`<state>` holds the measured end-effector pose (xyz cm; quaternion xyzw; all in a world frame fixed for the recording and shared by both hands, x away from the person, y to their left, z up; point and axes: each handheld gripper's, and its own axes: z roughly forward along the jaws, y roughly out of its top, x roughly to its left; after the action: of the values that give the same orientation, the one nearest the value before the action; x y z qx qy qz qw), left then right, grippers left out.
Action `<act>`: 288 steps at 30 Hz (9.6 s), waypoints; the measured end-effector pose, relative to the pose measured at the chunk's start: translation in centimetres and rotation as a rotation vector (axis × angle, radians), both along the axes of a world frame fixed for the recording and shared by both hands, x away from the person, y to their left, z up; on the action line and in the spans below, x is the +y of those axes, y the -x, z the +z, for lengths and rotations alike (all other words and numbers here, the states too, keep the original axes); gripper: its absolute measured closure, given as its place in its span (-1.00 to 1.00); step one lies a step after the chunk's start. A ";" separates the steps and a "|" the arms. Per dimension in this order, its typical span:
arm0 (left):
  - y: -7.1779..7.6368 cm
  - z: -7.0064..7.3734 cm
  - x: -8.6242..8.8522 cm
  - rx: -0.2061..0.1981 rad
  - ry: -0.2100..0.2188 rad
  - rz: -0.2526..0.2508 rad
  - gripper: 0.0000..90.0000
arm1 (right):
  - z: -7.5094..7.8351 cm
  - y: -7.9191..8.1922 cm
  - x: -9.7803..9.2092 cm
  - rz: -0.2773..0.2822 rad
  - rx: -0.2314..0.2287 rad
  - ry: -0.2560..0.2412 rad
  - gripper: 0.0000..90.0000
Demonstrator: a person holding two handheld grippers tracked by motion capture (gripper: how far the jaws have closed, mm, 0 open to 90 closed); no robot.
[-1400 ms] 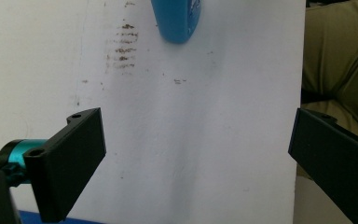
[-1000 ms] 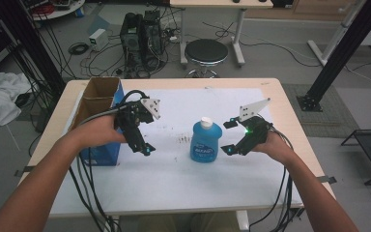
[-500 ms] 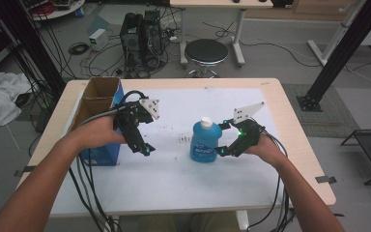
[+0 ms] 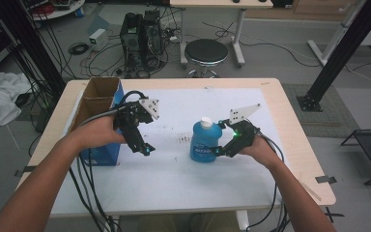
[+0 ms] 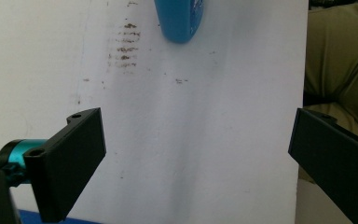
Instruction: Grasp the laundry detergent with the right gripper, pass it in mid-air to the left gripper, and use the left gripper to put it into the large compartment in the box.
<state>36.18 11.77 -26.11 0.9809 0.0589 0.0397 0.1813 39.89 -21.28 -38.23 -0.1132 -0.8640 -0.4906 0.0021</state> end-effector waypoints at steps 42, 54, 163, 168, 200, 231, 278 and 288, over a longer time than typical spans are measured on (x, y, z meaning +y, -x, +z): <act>0.1 -0.6 0.1 0.019 0.033 0.024 -0.91 | -2.2 0.2 1.5 -0.004 0.019 -0.141 -0.44; -0.1 -0.6 0.2 0.014 0.014 0.010 -0.91 | -2.4 0.2 1.5 -0.010 0.002 -0.148 -0.25; 1.6 5.4 -12.1 0.007 -0.093 -0.196 -0.79 | 5.8 4.3 5.9 0.186 -0.088 -0.076 -0.03; 1.5 5.1 -12.1 0.005 -0.092 -0.193 -0.79 | 5.8 4.3 5.9 0.186 -0.086 -0.083 -0.03; 1.6 4.9 -12.4 -0.011 -0.110 -0.206 -0.44 | 5.9 4.4 5.9 0.188 -0.065 -0.078 -0.03; 2.1 4.9 -12.8 -0.044 -0.131 -0.237 -0.17 | 5.9 4.5 5.8 0.194 -0.095 -0.068 -0.02; -0.4 8.3 -7.9 -0.089 -0.148 0.044 -0.17 | 9.2 4.8 -5.8 -0.059 0.008 0.524 -0.98; -1.0 10.3 -5.7 -0.094 -0.146 0.165 -0.17 | 10.3 4.3 -7.1 -0.018 0.036 0.558 -0.98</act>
<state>37.22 6.10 -15.81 0.9803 0.1277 0.1048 0.1080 35.57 -28.40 -27.93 -0.1260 -0.9644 -0.2316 -0.0183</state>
